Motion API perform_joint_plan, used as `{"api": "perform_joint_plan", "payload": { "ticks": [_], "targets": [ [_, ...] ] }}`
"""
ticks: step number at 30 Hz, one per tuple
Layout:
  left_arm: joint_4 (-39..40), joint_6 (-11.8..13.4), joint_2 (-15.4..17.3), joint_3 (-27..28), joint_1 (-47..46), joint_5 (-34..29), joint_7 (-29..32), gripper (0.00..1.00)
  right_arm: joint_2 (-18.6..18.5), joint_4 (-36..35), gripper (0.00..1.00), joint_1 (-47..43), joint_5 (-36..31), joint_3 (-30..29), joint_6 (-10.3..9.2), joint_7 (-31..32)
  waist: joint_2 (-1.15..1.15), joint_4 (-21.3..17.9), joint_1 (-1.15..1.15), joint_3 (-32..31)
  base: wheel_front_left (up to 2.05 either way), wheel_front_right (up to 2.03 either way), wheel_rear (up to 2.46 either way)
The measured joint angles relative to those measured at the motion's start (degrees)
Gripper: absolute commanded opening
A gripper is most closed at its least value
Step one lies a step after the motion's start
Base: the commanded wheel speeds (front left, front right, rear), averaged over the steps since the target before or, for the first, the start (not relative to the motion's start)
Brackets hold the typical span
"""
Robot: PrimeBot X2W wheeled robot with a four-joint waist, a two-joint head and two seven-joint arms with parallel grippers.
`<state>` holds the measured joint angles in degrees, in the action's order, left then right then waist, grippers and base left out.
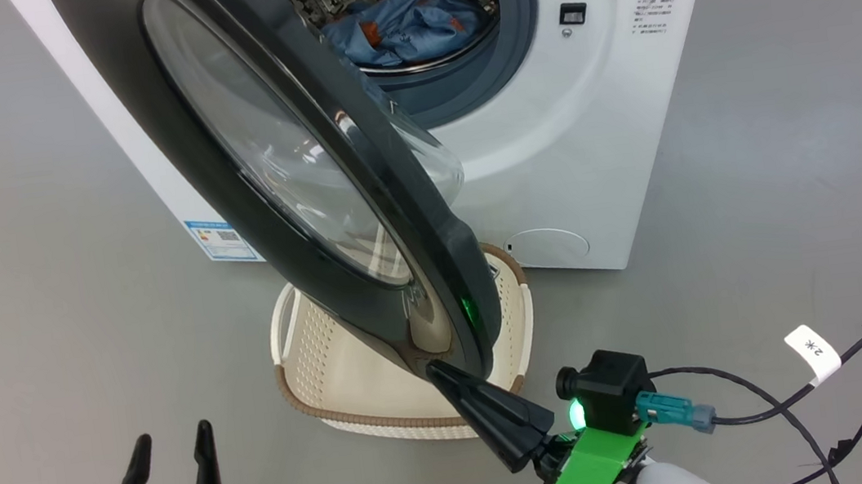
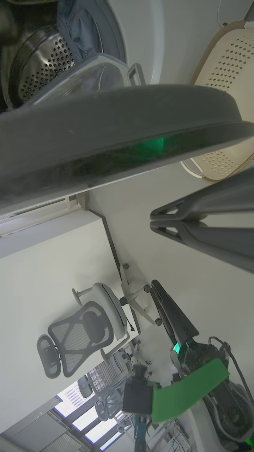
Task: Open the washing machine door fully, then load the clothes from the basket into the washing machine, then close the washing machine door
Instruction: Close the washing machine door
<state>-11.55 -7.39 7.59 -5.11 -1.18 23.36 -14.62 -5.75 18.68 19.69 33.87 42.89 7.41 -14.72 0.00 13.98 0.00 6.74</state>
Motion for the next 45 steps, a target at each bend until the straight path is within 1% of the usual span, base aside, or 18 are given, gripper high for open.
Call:
{"api": "perform_joint_plan", "payload": {
  "ticks": [14, 24, 36, 45],
  "targets": [
    [-0.1, 0.0, -0.5, -0.4, -1.6, 0.1, 0.0, 1.0, 0.7, 2.9, 0.0, 2.9, 0.0, -2.8, 0.01, 0.0, 0.0, 0.4, 0.0, 1.9, 0.0, 0.0, 0.0],
    [0.4, 0.0, -1.0, -0.6, -2.8, 0.1, 0.0, 1.0, 1.5, 3.7, 0.0, 5.0, -1.7, -7.8, 0.02, 0.0, 0.0, 0.5, 0.0, 4.0, 0.0, 0.0, 0.0],
    [1.4, 0.0, -1.8, -2.2, -5.9, 0.1, 0.0, 1.0, -0.3, 4.3, 0.0, 10.3, -3.4, -15.2, 0.02, 0.0, 0.0, 0.9, 0.0, 7.9, 0.0, 0.0, 0.0],
    [2.3, 0.0, -3.1, -3.7, -8.0, 0.1, 0.0, 1.0, -2.2, 6.2, 0.0, 15.7, -4.7, -19.7, 0.02, 0.0, 0.0, 2.2, 0.0, 11.0, 0.0, 0.0, 0.0]
  ]
}}
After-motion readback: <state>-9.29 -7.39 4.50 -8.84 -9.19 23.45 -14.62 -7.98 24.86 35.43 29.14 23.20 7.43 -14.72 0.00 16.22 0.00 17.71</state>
